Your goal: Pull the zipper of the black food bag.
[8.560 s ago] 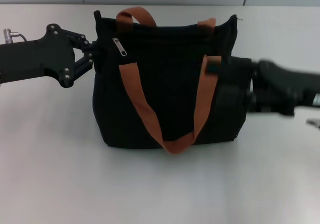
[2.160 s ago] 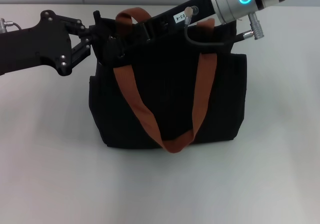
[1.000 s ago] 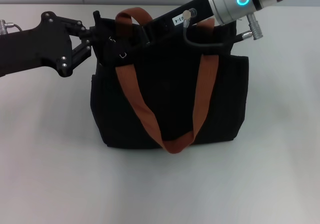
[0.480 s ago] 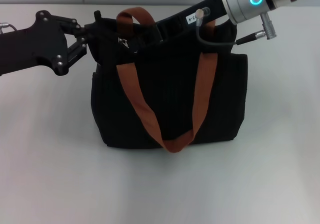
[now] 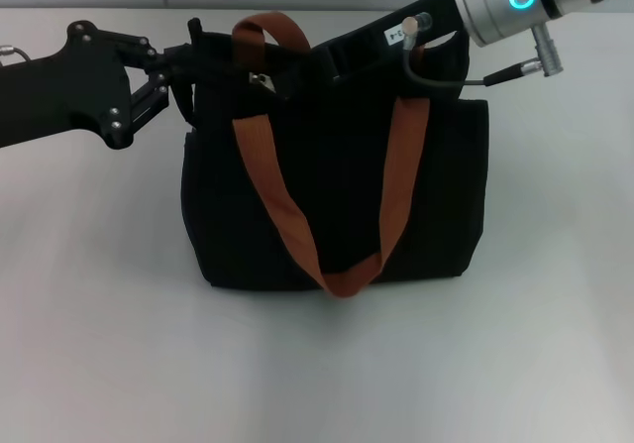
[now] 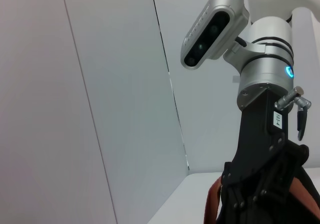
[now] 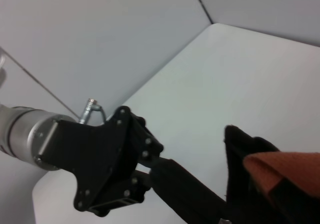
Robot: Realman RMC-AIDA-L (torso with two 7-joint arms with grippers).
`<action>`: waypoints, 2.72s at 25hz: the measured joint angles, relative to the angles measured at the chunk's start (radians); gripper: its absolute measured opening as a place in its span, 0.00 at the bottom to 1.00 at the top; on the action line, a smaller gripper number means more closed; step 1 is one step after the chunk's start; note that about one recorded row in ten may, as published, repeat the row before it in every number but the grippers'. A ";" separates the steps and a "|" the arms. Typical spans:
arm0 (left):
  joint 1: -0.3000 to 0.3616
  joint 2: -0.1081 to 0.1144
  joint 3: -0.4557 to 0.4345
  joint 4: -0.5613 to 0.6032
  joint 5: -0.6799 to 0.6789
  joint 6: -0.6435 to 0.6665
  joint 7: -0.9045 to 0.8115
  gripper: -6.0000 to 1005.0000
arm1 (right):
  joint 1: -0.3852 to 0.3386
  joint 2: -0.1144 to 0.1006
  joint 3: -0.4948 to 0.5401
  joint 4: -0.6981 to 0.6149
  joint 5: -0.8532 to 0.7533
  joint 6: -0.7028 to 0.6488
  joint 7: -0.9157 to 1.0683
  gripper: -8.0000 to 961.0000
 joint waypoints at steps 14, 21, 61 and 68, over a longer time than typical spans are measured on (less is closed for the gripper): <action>-0.002 0.000 0.000 0.000 -0.003 -0.001 0.001 0.08 | -0.125 0.001 -0.021 -0.165 -0.030 -0.013 0.063 0.01; 0.001 0.000 0.000 0.000 -0.005 0.002 0.000 0.08 | -0.190 0.001 -0.019 -0.242 -0.043 -0.026 0.091 0.01; -0.006 -0.004 0.000 0.000 -0.030 0.002 0.000 0.08 | -0.049 -0.001 -0.021 -0.026 0.081 0.012 0.002 0.25; -0.005 -0.002 0.000 0.000 -0.045 0.000 -0.002 0.08 | -0.054 -0.005 -0.020 -0.051 0.062 0.007 0.000 0.34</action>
